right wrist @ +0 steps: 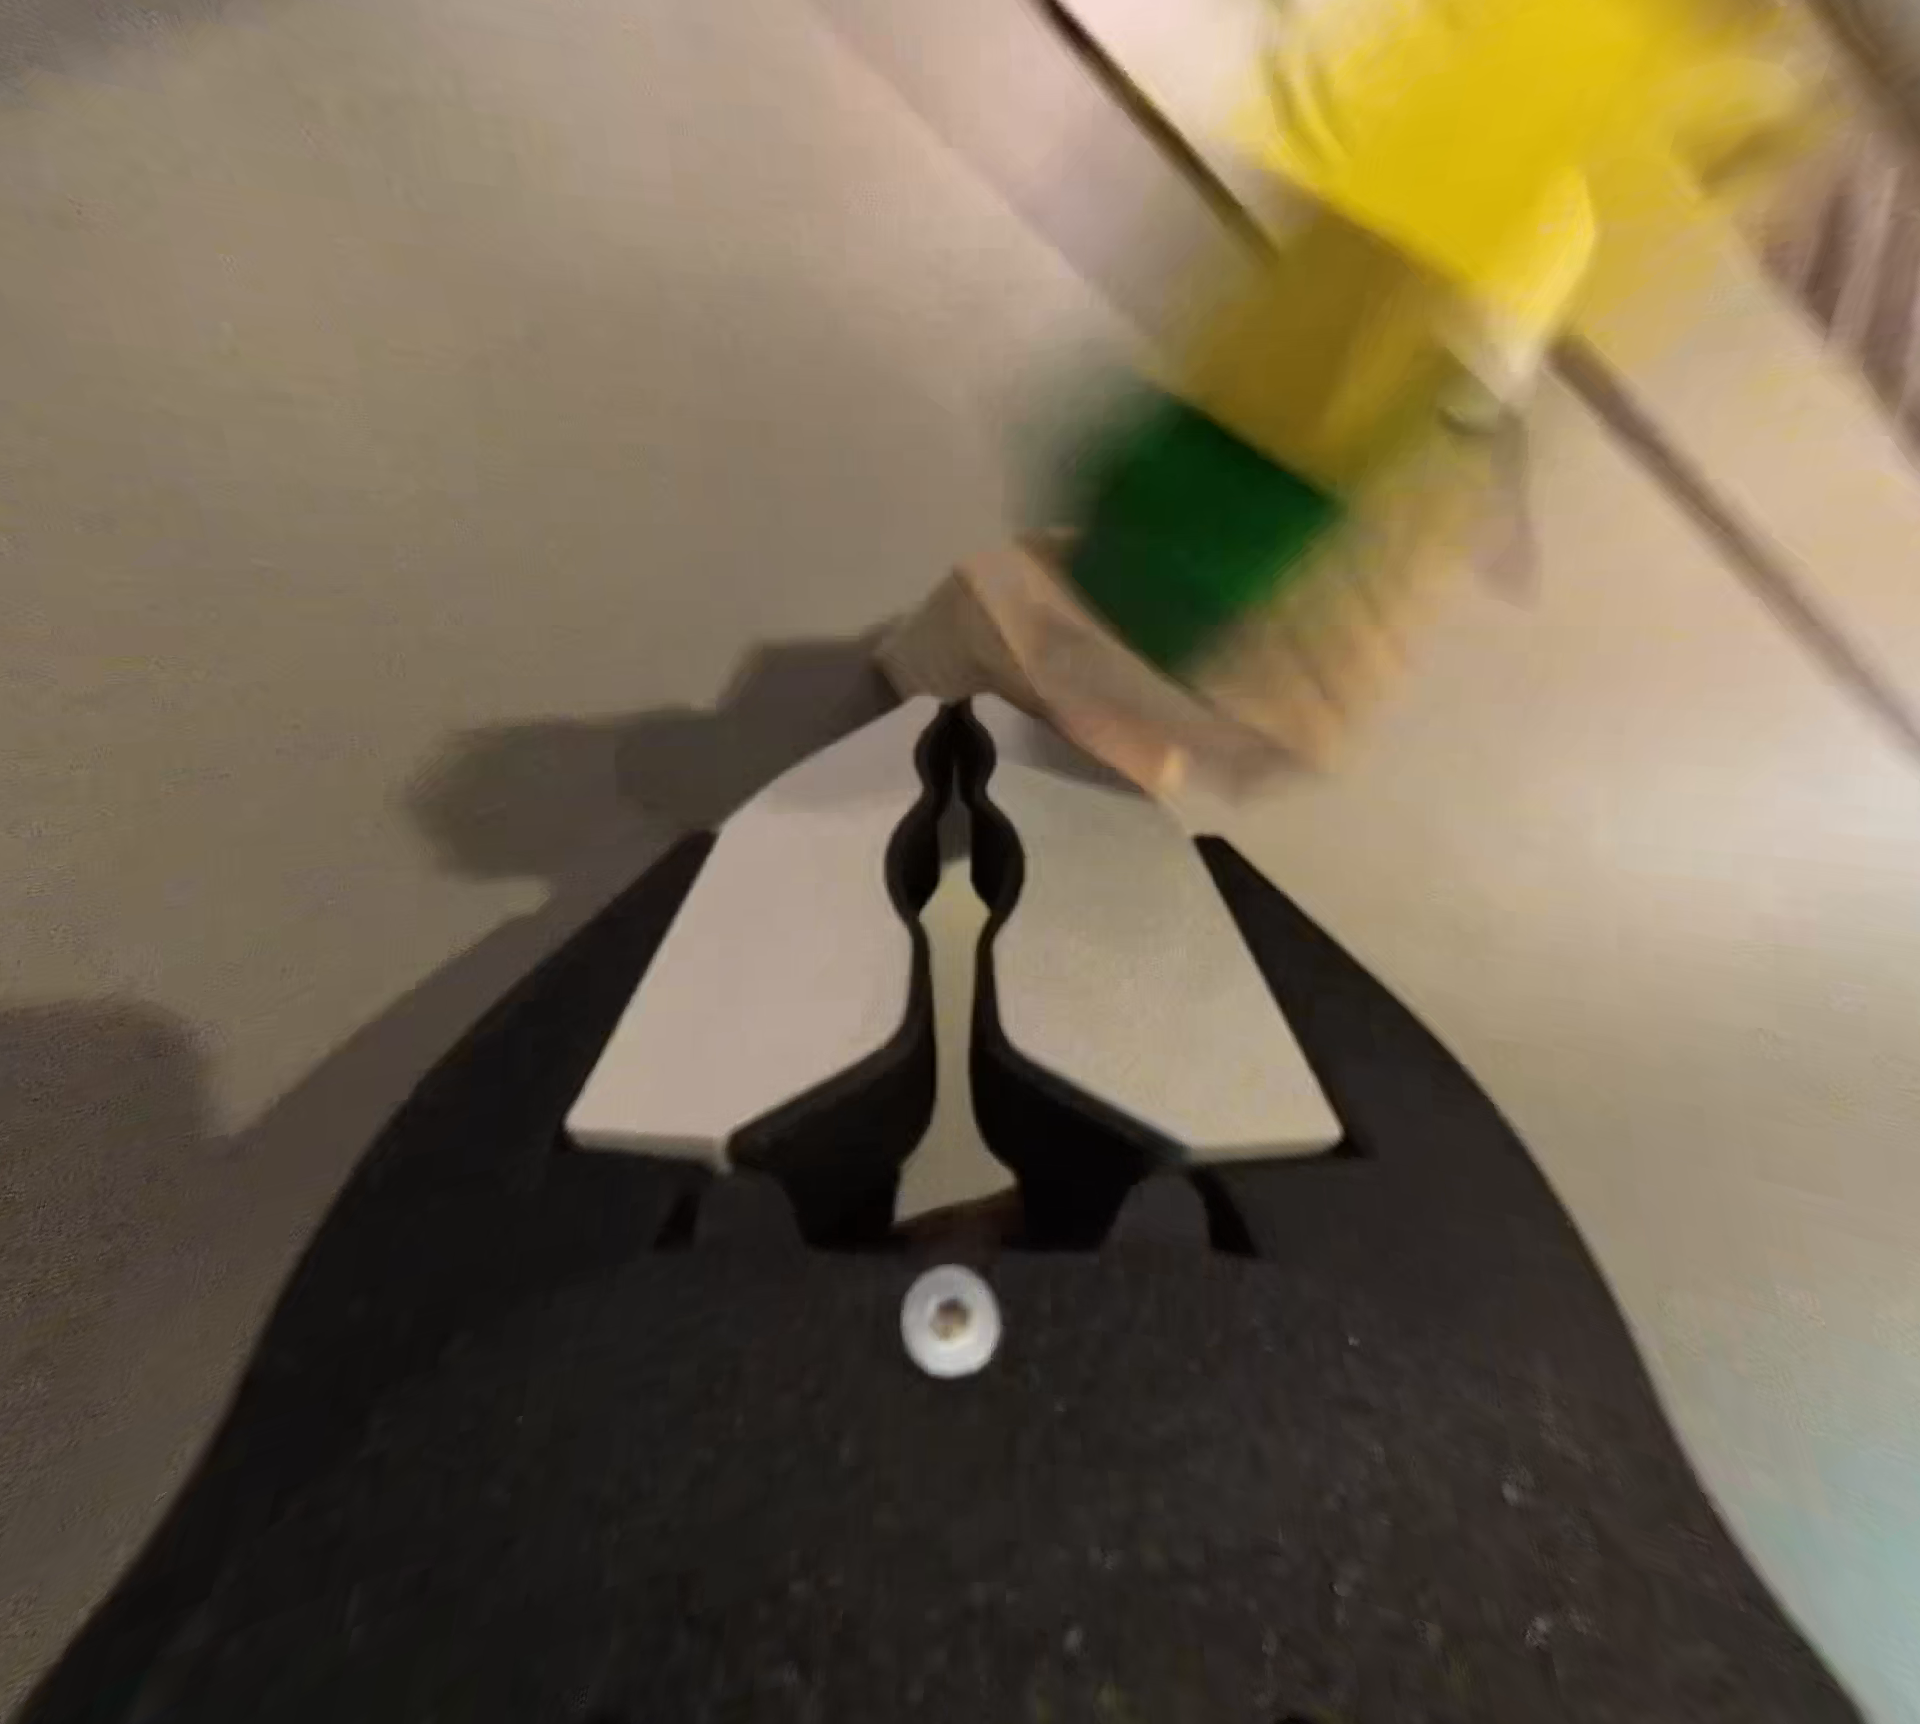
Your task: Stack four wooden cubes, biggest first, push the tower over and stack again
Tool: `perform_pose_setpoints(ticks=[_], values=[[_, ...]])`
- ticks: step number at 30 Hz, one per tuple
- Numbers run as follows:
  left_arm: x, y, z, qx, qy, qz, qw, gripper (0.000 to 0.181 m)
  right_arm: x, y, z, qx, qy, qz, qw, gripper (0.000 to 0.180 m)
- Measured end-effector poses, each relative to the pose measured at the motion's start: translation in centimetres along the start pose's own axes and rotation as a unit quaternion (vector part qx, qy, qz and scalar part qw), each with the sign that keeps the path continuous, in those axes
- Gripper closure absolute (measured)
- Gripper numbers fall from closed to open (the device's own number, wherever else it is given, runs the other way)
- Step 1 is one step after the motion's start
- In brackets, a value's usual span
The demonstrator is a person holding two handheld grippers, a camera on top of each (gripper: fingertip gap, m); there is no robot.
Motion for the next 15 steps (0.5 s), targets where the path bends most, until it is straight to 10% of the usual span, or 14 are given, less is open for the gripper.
perform_pose_setpoints(ticks=[11, 15], values=[[-3.1, 0.7, -1.1, 0.036, 0.015, -0.076, 0.996, 0.110, -4.0, 12.5, 8.5, -0.135, -0.128, -0.118, 0.975, 0.180], [-4.2, 0.9, -1.4, 0.042, 0.033, -0.079, 0.995, 0.109, -6.3, 14.0, 9.9, -0.211, -0.128, -0.209, 0.946, 0.155]])
Point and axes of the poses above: each gripper's, where its closed fingertips meet, z back along the fingers, y out of its underside, x = y × z across the jaws, the point moved 4 cm from there along z, back along the fingers, and after that the axes turned 10 degrees about x, right-handed, at the moved point
